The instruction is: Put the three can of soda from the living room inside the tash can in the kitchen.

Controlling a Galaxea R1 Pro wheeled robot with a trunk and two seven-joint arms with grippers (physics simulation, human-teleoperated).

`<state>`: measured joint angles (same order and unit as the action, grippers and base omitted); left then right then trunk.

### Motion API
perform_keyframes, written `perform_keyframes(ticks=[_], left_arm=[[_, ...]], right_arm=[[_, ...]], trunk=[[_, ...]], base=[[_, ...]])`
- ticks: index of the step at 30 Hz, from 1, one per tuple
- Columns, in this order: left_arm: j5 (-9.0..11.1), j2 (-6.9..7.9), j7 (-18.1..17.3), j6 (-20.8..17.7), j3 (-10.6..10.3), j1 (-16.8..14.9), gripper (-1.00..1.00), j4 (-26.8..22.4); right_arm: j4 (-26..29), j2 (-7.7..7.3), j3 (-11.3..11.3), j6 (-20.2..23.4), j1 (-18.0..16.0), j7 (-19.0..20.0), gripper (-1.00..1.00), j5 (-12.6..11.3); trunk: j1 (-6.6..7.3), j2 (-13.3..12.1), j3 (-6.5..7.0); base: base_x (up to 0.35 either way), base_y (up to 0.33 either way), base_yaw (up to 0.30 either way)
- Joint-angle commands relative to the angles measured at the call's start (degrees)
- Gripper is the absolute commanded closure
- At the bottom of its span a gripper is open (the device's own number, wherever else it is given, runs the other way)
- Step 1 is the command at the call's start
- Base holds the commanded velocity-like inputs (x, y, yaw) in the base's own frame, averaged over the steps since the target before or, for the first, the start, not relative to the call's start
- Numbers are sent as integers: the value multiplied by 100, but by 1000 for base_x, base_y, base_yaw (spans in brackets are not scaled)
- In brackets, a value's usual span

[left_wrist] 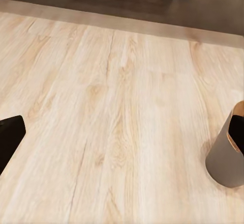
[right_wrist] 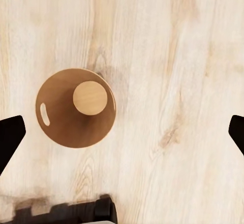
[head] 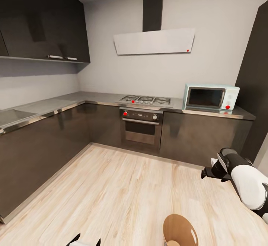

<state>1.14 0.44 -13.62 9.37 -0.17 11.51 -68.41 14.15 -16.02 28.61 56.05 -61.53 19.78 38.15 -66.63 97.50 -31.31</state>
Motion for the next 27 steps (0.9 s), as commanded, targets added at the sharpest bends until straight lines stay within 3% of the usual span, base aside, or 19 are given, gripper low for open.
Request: perform_keyframes(ticks=[1, 27], left_arm=[[0, 0, 0, 1, 0, 0, -100, 16], [-6, 0, 0, -1, -9, -9, -100, 116]], right_arm=[[0, 1, 1, -1, 0, 0, -100, 0], [-9, 8, 17, -130, 0, 19, -100, -1]], trunk=[[-23, 42, -18], [-594, 1084, -485]], base=[[0, 0, 0], [0, 0, 0]])
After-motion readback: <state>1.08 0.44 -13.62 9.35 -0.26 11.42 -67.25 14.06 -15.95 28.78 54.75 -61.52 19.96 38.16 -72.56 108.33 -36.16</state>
